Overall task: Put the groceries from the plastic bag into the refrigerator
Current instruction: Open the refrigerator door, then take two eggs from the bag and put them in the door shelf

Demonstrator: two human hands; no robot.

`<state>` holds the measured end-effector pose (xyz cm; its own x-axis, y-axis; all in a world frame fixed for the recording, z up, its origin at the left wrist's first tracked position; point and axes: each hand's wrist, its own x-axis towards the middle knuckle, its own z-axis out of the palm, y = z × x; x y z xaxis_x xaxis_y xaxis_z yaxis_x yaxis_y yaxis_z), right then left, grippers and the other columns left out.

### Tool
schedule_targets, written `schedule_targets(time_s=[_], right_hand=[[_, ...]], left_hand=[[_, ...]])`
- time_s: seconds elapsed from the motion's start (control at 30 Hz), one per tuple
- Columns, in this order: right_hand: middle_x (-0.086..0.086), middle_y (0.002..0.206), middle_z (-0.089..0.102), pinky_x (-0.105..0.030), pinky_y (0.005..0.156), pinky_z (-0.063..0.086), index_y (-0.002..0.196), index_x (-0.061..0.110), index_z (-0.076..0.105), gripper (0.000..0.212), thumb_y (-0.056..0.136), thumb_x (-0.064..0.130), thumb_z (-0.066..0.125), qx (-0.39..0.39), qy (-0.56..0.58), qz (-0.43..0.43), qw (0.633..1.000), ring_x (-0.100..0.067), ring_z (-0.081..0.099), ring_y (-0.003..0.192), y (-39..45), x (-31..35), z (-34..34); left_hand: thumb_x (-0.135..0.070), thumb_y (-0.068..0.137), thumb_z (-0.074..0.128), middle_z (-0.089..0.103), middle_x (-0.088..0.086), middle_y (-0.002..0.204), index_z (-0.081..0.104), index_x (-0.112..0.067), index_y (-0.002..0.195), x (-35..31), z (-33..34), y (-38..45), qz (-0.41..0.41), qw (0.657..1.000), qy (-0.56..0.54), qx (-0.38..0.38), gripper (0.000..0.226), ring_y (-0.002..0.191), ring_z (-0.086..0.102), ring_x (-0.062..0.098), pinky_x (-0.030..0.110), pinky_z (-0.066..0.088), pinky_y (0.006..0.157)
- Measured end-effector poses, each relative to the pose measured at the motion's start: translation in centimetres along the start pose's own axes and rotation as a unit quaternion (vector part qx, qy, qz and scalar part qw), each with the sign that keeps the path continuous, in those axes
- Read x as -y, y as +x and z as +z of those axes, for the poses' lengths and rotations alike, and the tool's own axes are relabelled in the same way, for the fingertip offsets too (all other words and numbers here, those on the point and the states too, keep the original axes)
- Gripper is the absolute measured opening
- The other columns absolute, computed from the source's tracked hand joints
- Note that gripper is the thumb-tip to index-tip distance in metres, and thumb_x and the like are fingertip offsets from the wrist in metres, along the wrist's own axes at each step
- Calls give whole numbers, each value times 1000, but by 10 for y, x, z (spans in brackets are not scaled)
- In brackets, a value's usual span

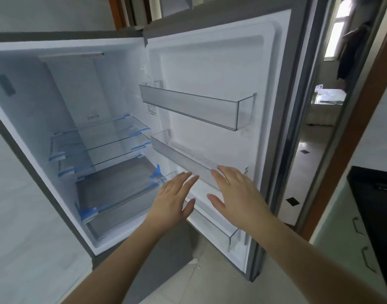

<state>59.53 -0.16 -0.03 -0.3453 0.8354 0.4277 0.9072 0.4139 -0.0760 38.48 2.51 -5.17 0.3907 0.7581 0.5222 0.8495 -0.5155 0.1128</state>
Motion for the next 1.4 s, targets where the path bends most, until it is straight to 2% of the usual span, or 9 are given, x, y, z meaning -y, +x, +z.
schedule_targets(time_s=[0.07,0.17,0.43,0.6,0.73,0.93,1.1,1.2,1.4], right_hand=[[-6,148,43,-43,114,27,145,14,36,63,95,51,44,31,-29,18,999,-27,41,135,3,-9,12],[-9,141,50,-46,114,31,140,10,44,62,93,49,50,18,-62,45,997,-30,49,128,9,-21,20],[-14,142,48,-50,115,28,143,12,41,65,91,50,52,9,-143,129,981,-35,46,130,25,-41,38],[-15,135,53,-50,112,33,138,12,46,66,87,53,56,-8,-190,212,959,-36,50,124,39,-39,50],[-18,130,54,-52,110,33,132,10,48,64,84,50,62,-43,-202,267,941,-39,50,122,53,-34,58],[-18,136,46,-53,112,30,139,9,37,70,84,42,64,-28,-198,311,929,-41,39,132,61,-38,69],[-17,149,36,-53,113,27,148,12,23,81,84,36,67,23,-195,323,926,-41,25,142,58,-38,69],[-16,154,29,-51,115,22,152,14,19,85,86,41,64,50,-196,320,926,-40,21,144,55,-38,63],[-5,163,-2,-44,120,1,153,22,-6,72,98,50,32,54,-170,342,923,-29,-2,149,45,-27,46]], left_hand=[[-41,96,44,38,1,154,34,-25,148,2,6,8,-33,999,-13,18,55,142,35,22,42,30,114],[-41,96,43,34,1,156,30,-28,149,9,14,18,-47,998,-16,42,57,144,31,23,43,25,116],[-41,92,36,42,9,150,33,-23,147,47,35,64,-8,999,7,34,58,139,38,31,52,29,114],[-31,93,53,30,11,158,25,-21,152,65,55,101,28,999,-8,22,66,146,26,31,51,19,119],[-34,97,48,25,5,161,19,-23,154,84,60,126,74,996,-15,44,66,149,19,25,50,12,121],[-36,94,54,43,4,151,32,-21,150,102,70,139,121,992,10,26,62,143,34,25,50,6,120],[-30,90,59,41,10,152,30,-15,151,98,76,136,130,991,-9,16,69,144,31,29,50,17,119],[-32,91,57,35,10,156,26,-15,153,93,72,137,118,992,-4,43,71,147,26,29,50,16,119],[-43,99,39,6,4,165,6,-19,156,86,38,133,115,990,10,81,70,152,1,22,46,0,121]])
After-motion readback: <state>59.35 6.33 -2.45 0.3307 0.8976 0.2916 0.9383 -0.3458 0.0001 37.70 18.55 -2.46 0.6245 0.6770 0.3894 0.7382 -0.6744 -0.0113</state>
